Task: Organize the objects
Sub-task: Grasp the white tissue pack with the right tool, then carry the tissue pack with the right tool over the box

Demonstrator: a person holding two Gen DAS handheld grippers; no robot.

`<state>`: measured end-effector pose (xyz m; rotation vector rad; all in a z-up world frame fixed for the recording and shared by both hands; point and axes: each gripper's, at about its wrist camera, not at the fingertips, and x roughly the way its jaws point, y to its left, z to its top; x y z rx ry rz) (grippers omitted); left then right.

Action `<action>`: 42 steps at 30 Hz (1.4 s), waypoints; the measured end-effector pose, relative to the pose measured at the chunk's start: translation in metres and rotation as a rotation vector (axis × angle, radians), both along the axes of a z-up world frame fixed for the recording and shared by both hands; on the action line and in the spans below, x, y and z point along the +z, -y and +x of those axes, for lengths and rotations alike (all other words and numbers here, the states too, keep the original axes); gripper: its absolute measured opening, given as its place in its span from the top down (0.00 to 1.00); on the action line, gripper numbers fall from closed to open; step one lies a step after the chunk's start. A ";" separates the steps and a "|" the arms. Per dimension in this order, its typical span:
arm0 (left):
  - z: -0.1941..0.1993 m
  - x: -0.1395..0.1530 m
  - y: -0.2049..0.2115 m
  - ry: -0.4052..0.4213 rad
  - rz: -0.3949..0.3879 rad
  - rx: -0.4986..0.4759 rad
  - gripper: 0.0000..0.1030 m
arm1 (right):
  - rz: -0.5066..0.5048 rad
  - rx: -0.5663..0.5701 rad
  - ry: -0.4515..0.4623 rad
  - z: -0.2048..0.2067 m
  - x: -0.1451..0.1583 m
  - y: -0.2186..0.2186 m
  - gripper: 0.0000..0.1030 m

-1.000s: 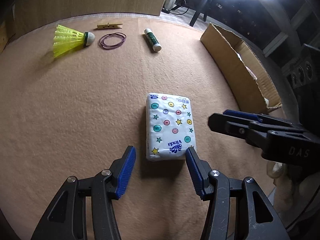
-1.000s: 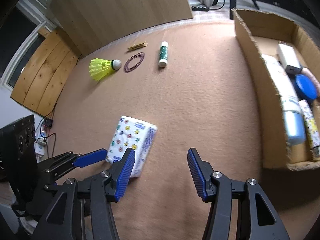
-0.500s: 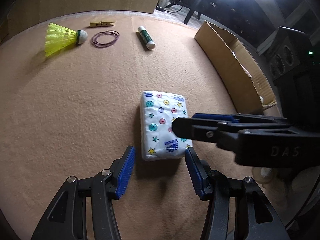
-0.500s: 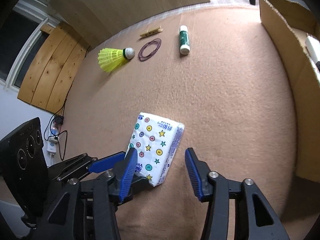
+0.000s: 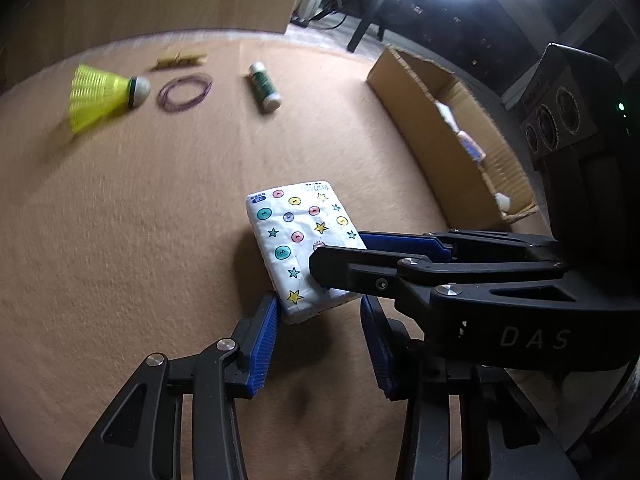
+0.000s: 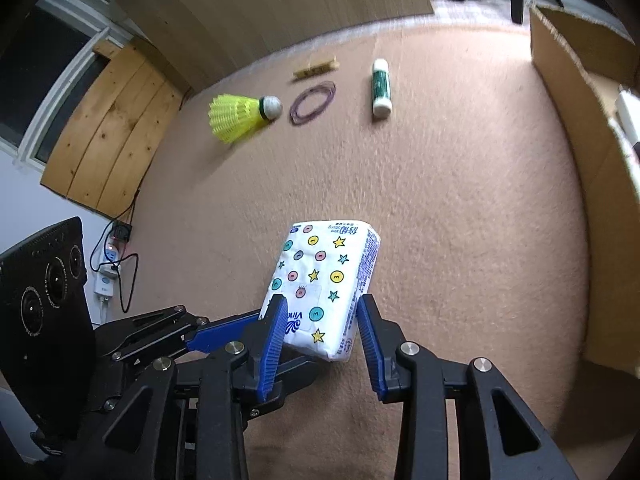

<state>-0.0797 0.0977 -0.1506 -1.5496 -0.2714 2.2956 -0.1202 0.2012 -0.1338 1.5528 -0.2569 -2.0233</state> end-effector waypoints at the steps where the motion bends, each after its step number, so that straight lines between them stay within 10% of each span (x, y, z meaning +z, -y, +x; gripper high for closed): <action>1: -0.001 0.004 -0.002 -0.010 -0.001 -0.004 0.57 | -0.002 -0.004 -0.010 0.000 0.004 -0.003 0.68; 20: -0.047 0.068 -0.119 -0.152 -0.006 -0.189 0.57 | 0.075 -0.149 -0.188 -0.011 0.073 -0.114 0.68; 42: -0.091 0.045 -0.249 -0.113 -0.032 -0.324 0.57 | 0.144 -0.264 -0.191 -0.039 0.056 -0.215 0.68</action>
